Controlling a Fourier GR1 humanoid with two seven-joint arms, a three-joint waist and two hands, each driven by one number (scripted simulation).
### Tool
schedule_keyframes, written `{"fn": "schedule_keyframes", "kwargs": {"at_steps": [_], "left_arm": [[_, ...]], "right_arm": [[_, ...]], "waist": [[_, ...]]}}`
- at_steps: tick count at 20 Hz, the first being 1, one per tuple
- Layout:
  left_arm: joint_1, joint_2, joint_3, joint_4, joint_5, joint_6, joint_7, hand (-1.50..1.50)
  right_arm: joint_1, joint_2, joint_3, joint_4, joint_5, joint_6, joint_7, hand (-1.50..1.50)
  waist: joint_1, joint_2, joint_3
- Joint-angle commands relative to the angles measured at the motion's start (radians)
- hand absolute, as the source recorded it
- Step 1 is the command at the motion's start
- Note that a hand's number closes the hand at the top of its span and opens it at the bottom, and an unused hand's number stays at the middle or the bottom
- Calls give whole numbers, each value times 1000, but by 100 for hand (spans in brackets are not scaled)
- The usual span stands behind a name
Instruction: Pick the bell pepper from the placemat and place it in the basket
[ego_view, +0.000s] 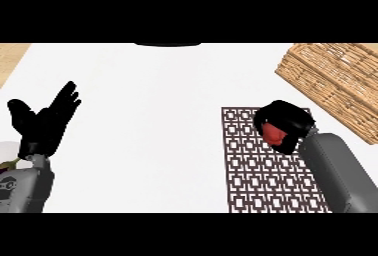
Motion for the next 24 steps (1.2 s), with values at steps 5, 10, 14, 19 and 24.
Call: {"fn": "schedule_keyframes", "kwargs": {"at_steps": [5,10,14,19,24], "left_arm": [[4,1,0,-10,0,0,3,0],[-23,-16,-38,-4,-14,-11,8,0],[-47,-10,-41,8,-4,-33,14,0],[-61,-37,-54,13,-9,-17,22,0],[-36,-46,-43,23,-45,37,3,0]], "right_arm": [[-21,274,-257,59,-84,-71,677,150],[-115,300,-258,28,-170,-185,976,150],[-234,303,-225,-39,-345,-401,1056,150],[-360,304,-27,-101,-344,-677,1223,150],[-530,305,84,-72,-239,-794,1557,150]], "waist": [[0,3,6],[61,10,11],[99,9,12],[83,2,8],[41,3,7]]}}
